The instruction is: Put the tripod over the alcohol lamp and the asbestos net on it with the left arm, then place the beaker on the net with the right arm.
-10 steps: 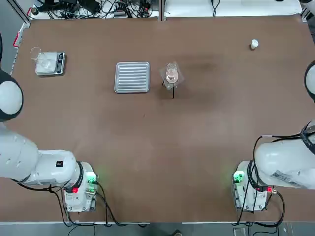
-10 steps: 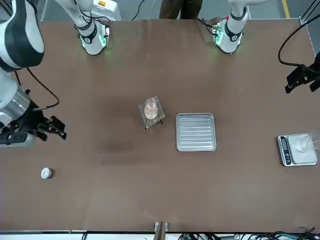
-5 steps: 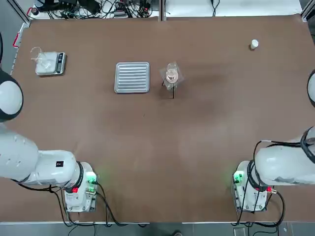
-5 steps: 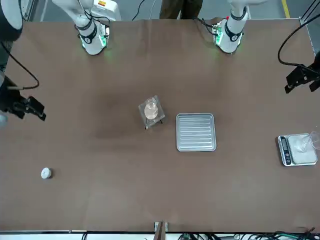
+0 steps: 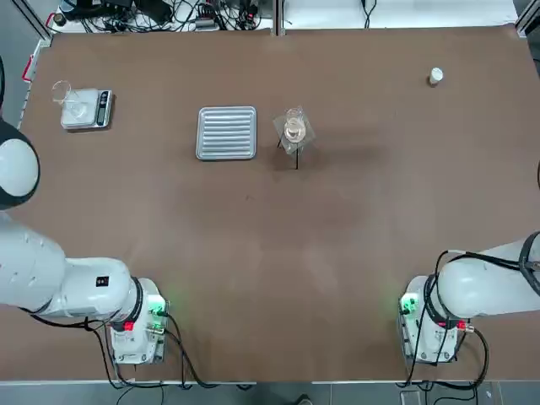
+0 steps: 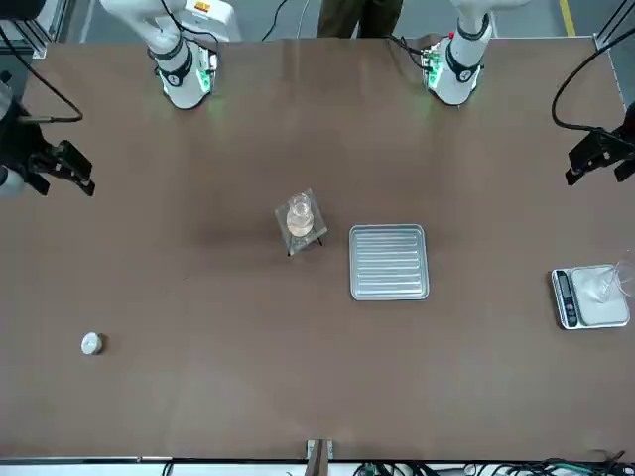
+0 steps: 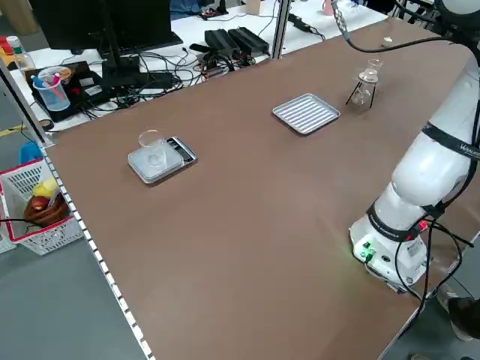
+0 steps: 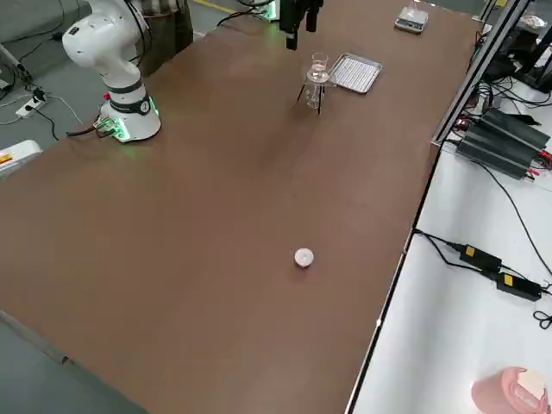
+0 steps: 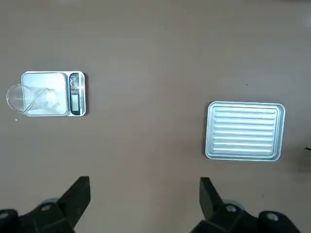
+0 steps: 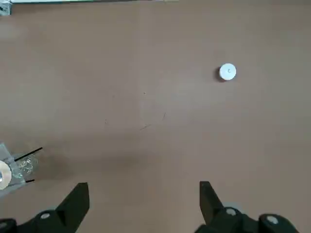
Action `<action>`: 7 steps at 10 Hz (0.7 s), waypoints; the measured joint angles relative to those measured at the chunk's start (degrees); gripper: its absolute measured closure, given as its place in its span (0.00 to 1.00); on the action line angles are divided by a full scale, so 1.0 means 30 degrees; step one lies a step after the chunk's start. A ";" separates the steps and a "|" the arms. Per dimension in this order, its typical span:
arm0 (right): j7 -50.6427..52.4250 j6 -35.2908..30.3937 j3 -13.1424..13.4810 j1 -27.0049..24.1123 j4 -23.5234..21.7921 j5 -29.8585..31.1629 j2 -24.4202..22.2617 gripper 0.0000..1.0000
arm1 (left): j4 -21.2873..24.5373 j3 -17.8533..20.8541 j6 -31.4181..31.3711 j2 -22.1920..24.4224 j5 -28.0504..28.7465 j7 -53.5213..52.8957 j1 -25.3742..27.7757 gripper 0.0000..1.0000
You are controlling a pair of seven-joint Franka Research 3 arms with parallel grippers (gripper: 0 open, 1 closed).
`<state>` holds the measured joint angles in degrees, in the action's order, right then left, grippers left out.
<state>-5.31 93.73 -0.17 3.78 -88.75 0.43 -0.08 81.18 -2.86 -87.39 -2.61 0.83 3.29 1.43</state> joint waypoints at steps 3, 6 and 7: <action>0.0023 0.0523 0.0003 0.0043 -0.0735 0.0000 0.0002 0.00 | -0.0002 -0.0052 0.0000 0.0001 0.0000 -0.0001 -0.0057 0.01; 0.0044 0.0700 0.0008 0.0056 -0.0982 0.0000 0.0001 0.00 | -0.0003 -0.0050 0.0000 0.0002 0.0000 -0.0001 -0.0053 0.01; 0.0051 0.0700 0.0009 0.0061 -0.1001 0.0000 0.0001 0.00 | -0.0002 -0.0053 0.0000 0.0002 0.0000 -0.0001 -0.0055 0.01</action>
<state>-5.16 95.83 -0.14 3.96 -91.75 0.43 -0.08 81.17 -3.02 -87.39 -2.60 0.83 3.29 1.27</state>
